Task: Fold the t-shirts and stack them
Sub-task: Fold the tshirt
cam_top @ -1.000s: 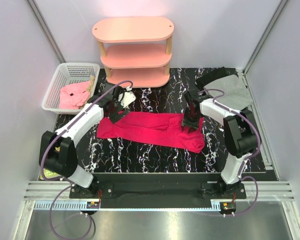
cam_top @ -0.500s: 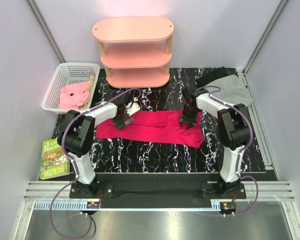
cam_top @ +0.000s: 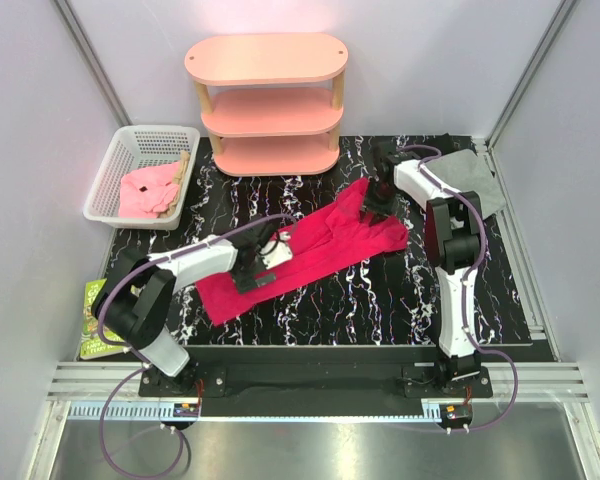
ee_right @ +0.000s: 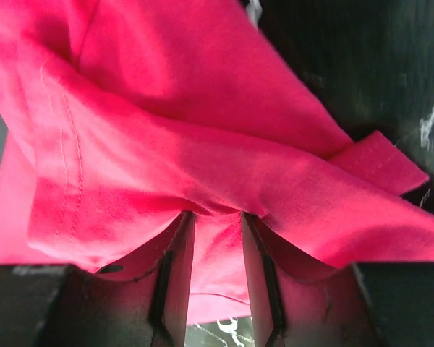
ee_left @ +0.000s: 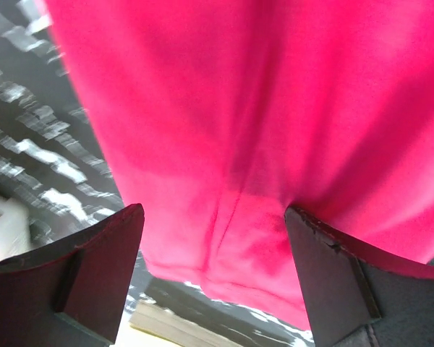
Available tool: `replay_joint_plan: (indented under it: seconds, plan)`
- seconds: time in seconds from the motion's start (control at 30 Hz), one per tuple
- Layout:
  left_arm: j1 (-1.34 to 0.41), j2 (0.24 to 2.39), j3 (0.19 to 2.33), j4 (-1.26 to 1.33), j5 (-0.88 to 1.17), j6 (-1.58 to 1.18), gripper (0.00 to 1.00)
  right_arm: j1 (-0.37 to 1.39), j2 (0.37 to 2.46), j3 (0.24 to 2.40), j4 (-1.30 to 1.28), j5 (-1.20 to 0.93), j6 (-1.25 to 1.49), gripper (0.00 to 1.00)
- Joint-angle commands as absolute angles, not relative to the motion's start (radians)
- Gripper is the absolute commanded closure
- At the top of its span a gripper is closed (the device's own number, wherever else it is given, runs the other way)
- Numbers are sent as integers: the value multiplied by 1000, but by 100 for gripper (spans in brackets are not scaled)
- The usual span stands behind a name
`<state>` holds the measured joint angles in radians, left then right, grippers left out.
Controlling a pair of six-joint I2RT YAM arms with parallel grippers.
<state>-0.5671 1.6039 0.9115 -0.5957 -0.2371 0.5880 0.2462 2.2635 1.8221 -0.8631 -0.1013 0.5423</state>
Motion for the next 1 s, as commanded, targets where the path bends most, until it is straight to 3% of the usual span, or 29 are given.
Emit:
replay_joint_plan:
  seconds: [0.0, 0.23, 0.47, 0.63, 0.77, 0.8, 0.83, 0.97]
  plan:
    - [-640, 1565, 919, -683, -131, 500, 14, 224, 2377, 1952, -899, -100, 473, 60]
    - [-768, 1601, 999, -738, -45, 439, 13, 225, 2528, 2213, -982, -156, 459, 60]
    - [-897, 1620, 960, -747, 55, 390, 14, 224, 2747, 2613, -1124, -203, 433, 62]
    - [-968, 1612, 945, -772, 103, 394, 14, 224, 2717, 2567, -1131, -147, 445, 63]
    - [-988, 1628, 954, -772, 143, 393, 14, 224, 2637, 2389, -1111, -115, 436, 63]
    - [-992, 1634, 957, -775, 152, 390, 15, 224, 2622, 2360, -1092, -100, 434, 62]
    - [-997, 1635, 959, -773, 155, 391, 15, 222, 2608, 2332, -1079, -97, 430, 53]
    - [-993, 1612, 966, -770, 132, 396, 15, 224, 2540, 2313, -1060, -46, 403, 45]
